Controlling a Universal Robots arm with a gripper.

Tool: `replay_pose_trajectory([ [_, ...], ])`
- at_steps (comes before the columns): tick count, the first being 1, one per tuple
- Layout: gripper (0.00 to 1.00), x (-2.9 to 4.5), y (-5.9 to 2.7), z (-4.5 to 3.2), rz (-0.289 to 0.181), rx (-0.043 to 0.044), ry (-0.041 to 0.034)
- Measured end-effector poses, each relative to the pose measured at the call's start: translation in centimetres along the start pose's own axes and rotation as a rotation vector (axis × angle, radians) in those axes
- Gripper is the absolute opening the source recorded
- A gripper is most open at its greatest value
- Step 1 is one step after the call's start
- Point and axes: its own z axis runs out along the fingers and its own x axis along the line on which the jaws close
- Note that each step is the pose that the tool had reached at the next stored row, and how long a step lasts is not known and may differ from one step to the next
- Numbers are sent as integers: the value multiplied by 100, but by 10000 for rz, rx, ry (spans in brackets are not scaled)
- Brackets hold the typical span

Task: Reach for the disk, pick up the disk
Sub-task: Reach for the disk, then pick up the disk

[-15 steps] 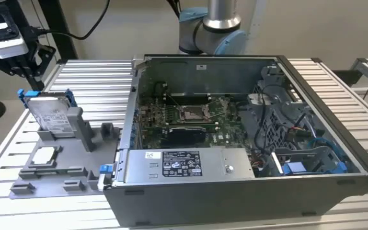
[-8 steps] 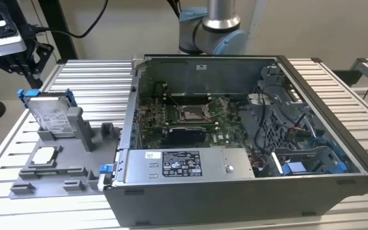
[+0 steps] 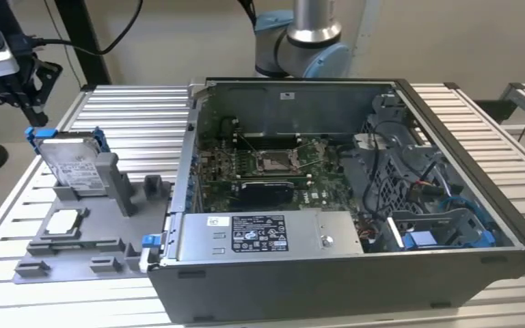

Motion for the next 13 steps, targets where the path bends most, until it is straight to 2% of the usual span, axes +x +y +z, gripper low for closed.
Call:
replay_pose_trajectory([
  [3, 0, 26, 28, 3, -10, -1, -2],
  [8, 0, 29, 121, 8, -21, -1, 0],
  [13, 0, 29, 128, 8, -22, 0, 0],
])
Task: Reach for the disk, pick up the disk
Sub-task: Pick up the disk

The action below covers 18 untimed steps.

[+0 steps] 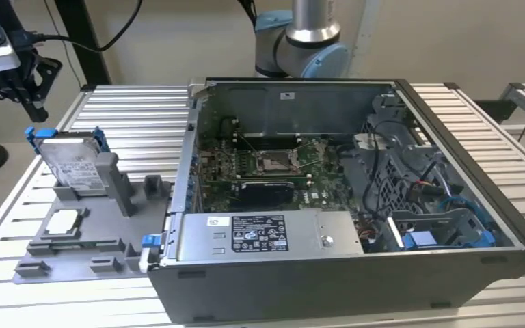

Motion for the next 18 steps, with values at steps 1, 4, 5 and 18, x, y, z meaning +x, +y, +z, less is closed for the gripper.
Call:
replay_pose_trajectory([
  [1, 0, 0, 1, 0, 0, 0, 0],
  [4, 0, 0, 2, 0, -80, 0, 3],
  [5, 0, 0, 2, 0, -196, 0, 8],
  [18, 0, 0, 2, 0, -2386, 9, 90],
])
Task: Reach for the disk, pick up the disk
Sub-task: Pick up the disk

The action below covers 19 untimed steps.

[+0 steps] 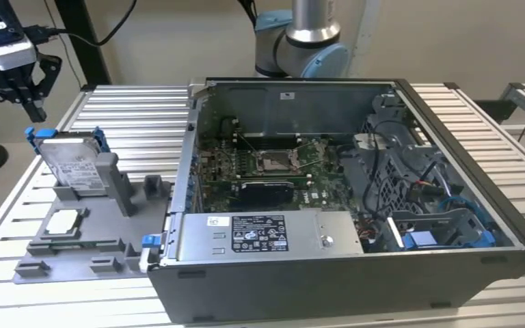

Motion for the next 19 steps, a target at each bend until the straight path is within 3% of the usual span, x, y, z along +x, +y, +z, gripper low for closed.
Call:
replay_pose_trajectory([
  [19, 0, 0, 0, 0, -3459, 11, 132],
])
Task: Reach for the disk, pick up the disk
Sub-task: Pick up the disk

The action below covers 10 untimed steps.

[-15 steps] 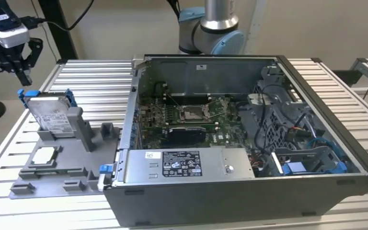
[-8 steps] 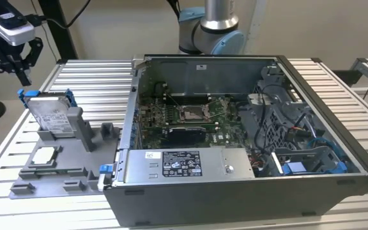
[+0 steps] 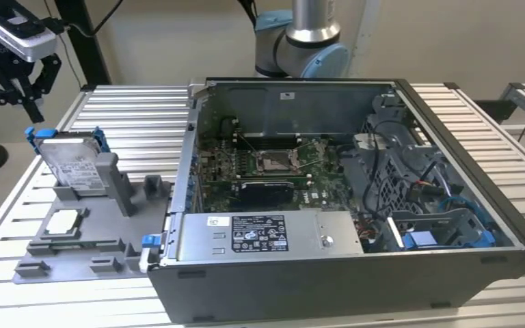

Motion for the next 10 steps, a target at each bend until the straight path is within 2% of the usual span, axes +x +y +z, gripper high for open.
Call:
replay_pose_trajectory([
  [10, 0, 0, 1, 0, -1829, 3, 68],
])
